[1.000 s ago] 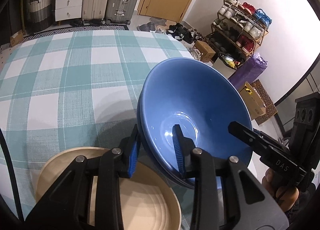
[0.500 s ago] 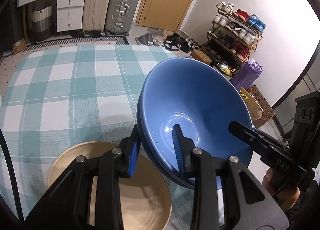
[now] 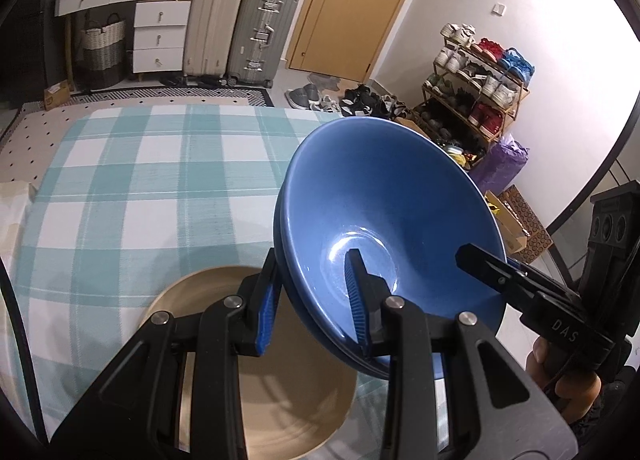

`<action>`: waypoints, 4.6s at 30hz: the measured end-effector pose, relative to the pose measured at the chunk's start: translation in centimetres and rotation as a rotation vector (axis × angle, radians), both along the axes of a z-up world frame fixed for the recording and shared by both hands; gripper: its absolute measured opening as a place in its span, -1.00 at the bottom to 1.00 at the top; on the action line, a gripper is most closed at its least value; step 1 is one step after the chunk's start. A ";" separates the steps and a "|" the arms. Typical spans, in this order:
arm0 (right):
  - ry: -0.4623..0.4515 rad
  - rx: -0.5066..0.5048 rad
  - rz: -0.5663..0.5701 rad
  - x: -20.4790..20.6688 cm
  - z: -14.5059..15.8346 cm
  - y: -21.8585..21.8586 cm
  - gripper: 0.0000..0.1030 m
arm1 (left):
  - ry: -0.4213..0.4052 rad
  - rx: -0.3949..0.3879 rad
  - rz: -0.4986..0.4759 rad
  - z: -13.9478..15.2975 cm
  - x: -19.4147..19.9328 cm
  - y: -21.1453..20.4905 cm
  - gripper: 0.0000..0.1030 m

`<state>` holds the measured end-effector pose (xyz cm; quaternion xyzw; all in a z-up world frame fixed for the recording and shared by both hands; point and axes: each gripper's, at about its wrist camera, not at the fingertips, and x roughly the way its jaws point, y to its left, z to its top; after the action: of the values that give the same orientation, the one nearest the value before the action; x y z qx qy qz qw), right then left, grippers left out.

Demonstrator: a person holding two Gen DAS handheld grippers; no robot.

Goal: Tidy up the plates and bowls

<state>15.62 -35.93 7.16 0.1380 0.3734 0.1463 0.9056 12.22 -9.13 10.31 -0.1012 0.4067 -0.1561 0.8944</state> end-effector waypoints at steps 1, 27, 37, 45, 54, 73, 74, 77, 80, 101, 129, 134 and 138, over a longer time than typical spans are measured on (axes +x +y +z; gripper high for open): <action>-0.001 0.003 0.005 0.0 0.0 0.2 -0.27 | -0.001 0.004 0.005 0.2 -0.4 0.3 -0.45; 0.055 0.010 0.153 0.9 -3.0 7.7 -0.27 | 0.039 0.037 0.145 -2.0 -4.7 8.2 -0.45; 0.082 0.000 0.173 1.1 -4.3 9.1 -0.27 | 0.074 0.036 0.171 -4.7 -3.8 9.5 -0.45; 0.101 -0.012 0.170 1.6 -5.0 9.4 -0.27 | 0.098 0.026 0.175 -6.6 -2.7 10.1 -0.45; 0.115 -0.034 0.158 2.2 -5.5 9.4 -0.27 | 0.114 0.016 0.167 -7.7 -1.3 10.0 -0.45; 0.099 -0.069 0.172 2.0 -5.2 9.6 -0.20 | 0.044 0.087 0.153 -7.5 -0.9 10.2 -0.10; 0.097 -0.075 0.180 2.1 -5.2 9.6 -0.10 | 0.020 0.093 0.152 -7.2 -1.1 10.3 0.07; 0.082 -0.088 0.184 1.9 -5.1 9.4 0.01 | -0.016 0.094 0.149 -6.6 -1.8 10.8 0.36; 0.074 -0.091 0.187 1.8 -5.0 8.9 0.11 | -0.048 0.094 0.140 -6.3 -2.4 11.4 0.56; -0.290 -0.084 0.330 -4.6 -4.7 5.4 0.99 | -0.353 0.146 0.094 -5.8 -11.2 12.9 0.97; -0.404 -0.097 0.397 -7.1 -8.8 5.2 0.99 | -0.385 0.126 0.066 -11.3 -11.8 12.4 0.98; -0.408 -0.085 0.391 -7.3 -8.8 4.9 0.99 | -0.390 0.124 0.067 -11.6 -11.6 12.5 0.98; -0.410 -0.085 0.389 -7.1 -8.8 4.9 0.99 | -0.392 0.119 0.061 -11.6 -11.7 12.6 0.98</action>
<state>8.50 -31.02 -1.63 -0.0067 0.2079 0.3264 0.9220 0.53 3.46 -1.31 -0.0280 0.2300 -0.1212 0.9652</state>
